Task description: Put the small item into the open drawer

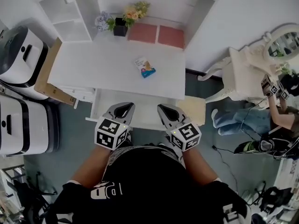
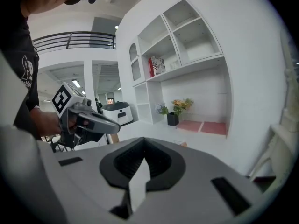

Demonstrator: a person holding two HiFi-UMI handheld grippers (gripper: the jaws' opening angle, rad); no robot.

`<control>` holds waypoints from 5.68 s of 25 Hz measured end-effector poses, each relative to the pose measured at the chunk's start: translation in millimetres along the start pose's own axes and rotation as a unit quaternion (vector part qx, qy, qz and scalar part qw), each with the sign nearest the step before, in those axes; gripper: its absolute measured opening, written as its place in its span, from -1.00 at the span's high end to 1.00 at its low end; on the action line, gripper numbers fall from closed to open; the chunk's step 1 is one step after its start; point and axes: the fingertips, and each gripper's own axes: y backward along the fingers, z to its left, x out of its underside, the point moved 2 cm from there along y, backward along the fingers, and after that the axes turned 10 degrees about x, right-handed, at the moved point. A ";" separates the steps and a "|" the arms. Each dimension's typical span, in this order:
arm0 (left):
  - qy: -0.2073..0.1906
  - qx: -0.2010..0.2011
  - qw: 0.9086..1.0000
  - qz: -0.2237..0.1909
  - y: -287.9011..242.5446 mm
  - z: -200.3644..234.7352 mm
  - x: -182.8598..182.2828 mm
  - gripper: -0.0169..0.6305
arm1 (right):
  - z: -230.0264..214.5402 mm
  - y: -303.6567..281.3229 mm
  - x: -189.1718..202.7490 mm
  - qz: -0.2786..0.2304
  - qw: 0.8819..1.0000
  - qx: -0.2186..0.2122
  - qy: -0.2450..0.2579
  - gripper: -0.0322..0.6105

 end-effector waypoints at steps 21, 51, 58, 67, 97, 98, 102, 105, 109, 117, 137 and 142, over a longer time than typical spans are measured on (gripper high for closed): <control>-0.031 0.114 0.992 0.035 17.6 64.9 23.7 0.91 | 29.1 -41.4 20.9 0.063 0.988 0.139 -0.035 0.87; 0.078 -0.028 0.994 0.076 18.2 137.6 54.1 0.91 | -107.4 -266.8 74.7 0.241 0.961 0.107 0.086 0.06; 0.106 -0.064 0.989 0.076 23.0 141.8 60.8 0.91 | -129.3 -308.1 87.2 0.275 0.950 0.097 0.111 -0.11; 0.138 -0.100 0.983 0.076 33.7 142.5 71.5 0.91 | -142.7 -347.8 96.2 0.313 0.942 0.097 0.075 -0.30; 0.152 -0.120 0.979 0.067 62.3 143.2 86.3 0.91 | -149.2 -358.2 109.5 0.344 0.928 0.107 0.094 -0.36; 0.150 -0.118 0.979 0.066 62.3 143.6 85.8 0.91 | -150.1 -357.0 107.7 0.342 0.929 0.109 0.092 -0.36; 0.142 -0.109 0.982 0.064 61.1 145.8 81.7 0.91 | -151.5 -350.3 95.7 0.332 0.932 0.117 0.088 -0.36; 0.132 -0.099 0.984 0.060 58.1 146.4 76.2 0.91 | -150.4 -341.5 84.1 0.319 0.936 0.121 0.083 -0.36; 0.117 -0.083 0.988 0.056 51.1 144.0 66.0 0.91 | -148.9 -327.0 67.8 0.298 0.944 0.123 0.070 -0.36; 0.081 -0.046 0.994 0.056 39.8 137.1 52.9 0.91 | -142.4 -291.0 40.1 0.247 0.960 0.132 0.026 -0.35; 0.025 0.025 0.998 0.052 24.8 115.1 55.3 0.91 | -58.6 -139.8 12.7 0.107 0.979 0.133 -0.115 -0.36; 0.024 0.042 0.997 0.067 9.0 106.9 59.3 0.91 | -47.6 -112.8 25.7 0.106 0.977 0.139 -0.120 -0.36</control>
